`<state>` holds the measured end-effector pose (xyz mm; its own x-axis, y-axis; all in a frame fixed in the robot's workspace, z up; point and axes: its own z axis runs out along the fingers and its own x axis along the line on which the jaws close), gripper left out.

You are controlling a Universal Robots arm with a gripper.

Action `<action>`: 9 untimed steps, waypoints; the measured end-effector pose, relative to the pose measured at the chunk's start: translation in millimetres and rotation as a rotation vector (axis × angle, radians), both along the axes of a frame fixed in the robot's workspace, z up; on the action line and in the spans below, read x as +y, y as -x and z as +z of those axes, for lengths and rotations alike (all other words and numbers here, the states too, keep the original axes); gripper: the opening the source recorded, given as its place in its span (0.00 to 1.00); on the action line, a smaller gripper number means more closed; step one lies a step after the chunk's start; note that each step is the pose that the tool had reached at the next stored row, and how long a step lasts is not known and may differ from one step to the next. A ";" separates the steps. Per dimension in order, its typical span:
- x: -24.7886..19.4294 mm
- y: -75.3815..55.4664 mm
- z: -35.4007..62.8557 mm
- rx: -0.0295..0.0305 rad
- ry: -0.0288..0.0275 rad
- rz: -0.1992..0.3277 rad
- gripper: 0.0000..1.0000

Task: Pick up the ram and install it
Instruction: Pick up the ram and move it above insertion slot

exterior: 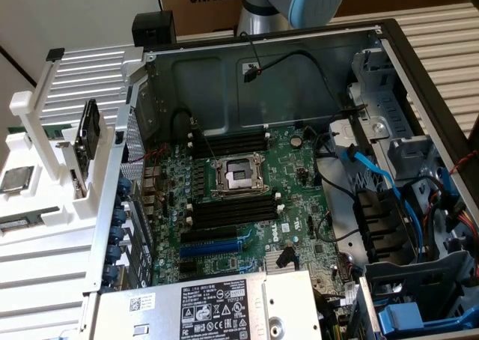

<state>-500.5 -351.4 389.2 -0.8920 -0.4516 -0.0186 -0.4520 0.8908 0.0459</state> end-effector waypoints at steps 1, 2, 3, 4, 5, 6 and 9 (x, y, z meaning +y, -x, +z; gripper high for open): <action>0.0 0.0 -0.1 0.0000 0.0000 0.019 0.10; 0.0 0.0 -0.3 0.0000 0.0000 0.037 0.10; 0.0 0.0 -0.4 0.0001 0.0001 0.056 0.10; 0.0 0.0 -0.5 0.0001 0.0000 0.073 0.10; 0.0 0.0 -0.7 0.0001 0.0000 0.092 0.10; 0.0 0.0 -0.9 0.0001 0.0000 0.110 0.10; -0.1 0.0 -1.2 -0.0019 0.0002 0.166 0.10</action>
<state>-500.5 -351.5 388.1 -0.8052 -0.5926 -0.0201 -0.5929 0.8040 0.0448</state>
